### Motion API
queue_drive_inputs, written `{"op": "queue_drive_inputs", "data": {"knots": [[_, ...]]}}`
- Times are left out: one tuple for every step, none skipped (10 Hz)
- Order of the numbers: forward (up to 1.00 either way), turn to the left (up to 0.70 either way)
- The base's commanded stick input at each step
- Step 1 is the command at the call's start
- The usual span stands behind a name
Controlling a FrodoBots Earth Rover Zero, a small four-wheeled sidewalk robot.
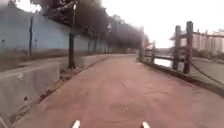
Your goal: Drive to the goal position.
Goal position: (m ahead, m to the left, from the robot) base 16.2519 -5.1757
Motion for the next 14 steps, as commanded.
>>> {"op": "queue_drive_inputs", "data": {"knots": [[0.70,0.00],[0.70,0.00],[0.70,0.00],[0.70,0.00],[0.70,0.00],[0.70,0.00],[0.70,0.00],[0.70,0.00],[0.70,0.00],[0.70,0.00],[0.70,0.00],[0.70,0.00],[0.70,0.00],[0.70,0.00]]}}
